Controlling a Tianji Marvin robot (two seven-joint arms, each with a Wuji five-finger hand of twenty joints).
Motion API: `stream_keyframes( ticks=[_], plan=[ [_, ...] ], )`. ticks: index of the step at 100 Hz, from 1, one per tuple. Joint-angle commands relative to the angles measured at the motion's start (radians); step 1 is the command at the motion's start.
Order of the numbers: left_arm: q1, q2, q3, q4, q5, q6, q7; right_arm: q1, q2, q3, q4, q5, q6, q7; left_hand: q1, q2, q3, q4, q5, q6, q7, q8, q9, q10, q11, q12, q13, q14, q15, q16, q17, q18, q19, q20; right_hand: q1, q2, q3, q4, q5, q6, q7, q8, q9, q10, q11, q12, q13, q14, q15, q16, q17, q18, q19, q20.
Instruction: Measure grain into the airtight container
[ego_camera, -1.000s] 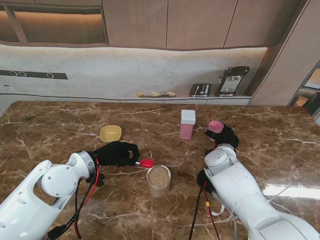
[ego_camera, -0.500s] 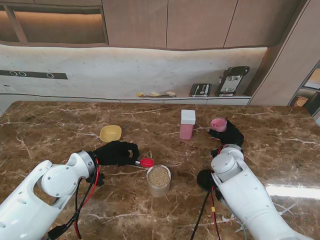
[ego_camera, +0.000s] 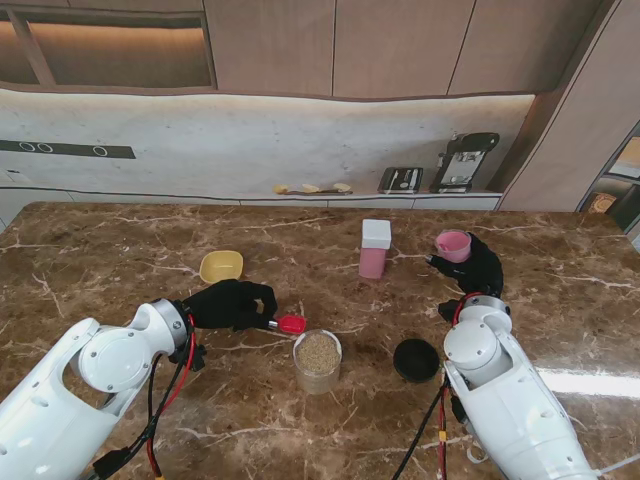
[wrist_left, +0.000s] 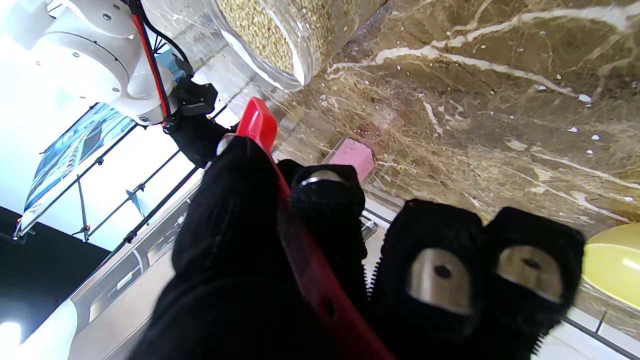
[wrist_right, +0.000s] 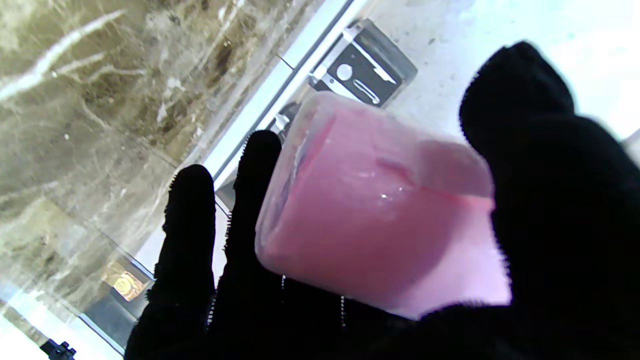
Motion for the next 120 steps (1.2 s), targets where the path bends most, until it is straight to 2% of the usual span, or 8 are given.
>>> stream_keyframes(
  ticks=[1, 9, 26, 76, 107, 108, 111, 120],
  plan=[
    [0.003, 0.002, 0.003, -0.002, 0.003, -0.002, -0.003, -0.03, 0.012, 0.008, -0.034, -0.002, -0.017, 0.015, 0.039, 0.034, 0.028, 0.025, 0.043, -0.145, 0.042, 0.013, 0.047, -0.071, -0.004, 0.01, 0.026, 0.007, 0.042, 0.0, 0.004, -0.032, 0.145, 0.012, 0.087, 0.139, 0.104, -0.041, 0.156, -0.125, 0.152, -0.006, 0.082, -0.02, 0.051, 0.022, 0.073, -0.002, 0.03, 0.038, 0.049, 0.006, 0.071, -0.019],
    [0.001, 0.003, 0.005, -0.004, 0.004, -0.005, -0.004, -0.062, 0.016, 0.022, -0.085, -0.004, -0.038, 0.022, 0.038, 0.034, 0.027, 0.025, 0.043, -0.146, 0.042, 0.013, 0.047, -0.071, -0.005, 0.01, 0.026, 0.007, 0.042, 0.0, 0.004, -0.031, 0.144, 0.012, 0.095, 0.136, 0.123, -0.04, 0.17, -0.112, 0.162, -0.035, 0.141, -0.023, 0.039, 0.091, 0.125, 0.011, 0.062, 0.042, 0.115, 0.027, 0.179, -0.105],
    [-0.005, 0.003, 0.008, -0.007, 0.002, -0.005, -0.007, -0.129, 0.026, 0.041, -0.186, -0.009, -0.067, 0.045, 0.039, 0.033, 0.027, 0.025, 0.044, -0.146, 0.042, 0.013, 0.047, -0.072, -0.005, 0.01, 0.026, 0.007, 0.042, 0.0, 0.005, -0.031, 0.143, 0.012, 0.105, 0.123, 0.146, -0.04, 0.188, -0.108, 0.162, -0.046, 0.204, -0.02, 0.028, 0.138, 0.175, 0.021, 0.092, 0.052, 0.204, 0.04, 0.271, -0.156],
    [-0.028, 0.012, 0.016, -0.022, -0.01, -0.011, -0.051, -0.345, 0.05, 0.054, -0.384, -0.062, -0.197, 0.077, 0.043, 0.028, 0.03, 0.026, 0.05, -0.135, 0.045, 0.012, 0.051, -0.067, -0.007, 0.006, 0.026, -0.004, 0.037, -0.002, 0.018, -0.029, 0.134, 0.006, 0.067, 0.164, 0.157, -0.039, 0.204, -0.093, 0.148, -0.074, 0.194, -0.006, 0.008, 0.123, 0.148, 0.023, 0.073, 0.05, 0.168, 0.026, 0.241, -0.188],
    [-0.034, 0.02, 0.023, -0.092, 0.071, 0.096, -0.096, -0.378, 0.052, 0.02, -0.375, -0.105, -0.23, 0.045, 0.042, -0.005, 0.051, 0.031, 0.082, -0.117, 0.046, 0.002, 0.075, -0.06, -0.022, -0.01, 0.028, -0.024, 0.035, -0.009, 0.071, -0.007, 0.103, -0.031, 0.062, 0.165, 0.163, -0.04, 0.176, -0.054, 0.149, -0.075, 0.178, -0.003, 0.004, 0.117, 0.132, 0.02, 0.064, 0.049, 0.145, 0.023, 0.223, -0.191],
    [-0.034, 0.02, 0.023, -0.095, 0.074, 0.099, -0.099, -0.378, 0.052, 0.019, -0.375, -0.104, -0.23, 0.046, -0.018, -0.037, 0.156, 0.025, 0.088, -0.118, 0.045, 0.003, 0.07, -0.06, -0.008, -0.02, 0.024, -0.017, 0.044, -0.02, 0.078, 0.013, 0.093, -0.07, 0.062, 0.165, 0.163, -0.041, 0.175, -0.054, 0.148, -0.075, 0.177, -0.003, 0.004, 0.116, 0.131, 0.02, 0.063, 0.049, 0.144, 0.023, 0.222, -0.191],
    [-0.036, 0.022, 0.025, -0.101, 0.085, 0.111, -0.108, -0.377, 0.052, 0.015, -0.372, -0.103, -0.231, 0.047, -0.215, -0.117, 0.525, -0.065, 0.089, -0.117, 0.045, 0.003, 0.074, -0.061, -0.015, -0.019, 0.027, -0.022, 0.041, -0.016, 0.077, -0.001, 0.104, -0.057, 0.062, 0.165, 0.162, -0.041, 0.173, -0.054, 0.148, -0.075, 0.175, -0.002, 0.003, 0.116, 0.13, 0.02, 0.063, 0.049, 0.142, 0.023, 0.22, -0.191],
    [-0.041, 0.026, 0.034, -0.117, 0.113, 0.141, -0.128, -0.374, 0.051, 0.005, -0.363, -0.108, -0.234, 0.041, -0.266, -0.148, 0.632, -0.087, 0.102, -0.122, 0.045, 0.005, 0.076, -0.058, -0.012, -0.024, 0.027, -0.023, 0.042, -0.017, 0.091, 0.002, 0.105, -0.061, 0.058, 0.165, 0.159, -0.043, 0.172, -0.054, 0.149, -0.073, 0.169, -0.003, 0.002, 0.113, 0.125, 0.02, 0.061, 0.05, 0.136, 0.023, 0.214, -0.191]
  ],
)
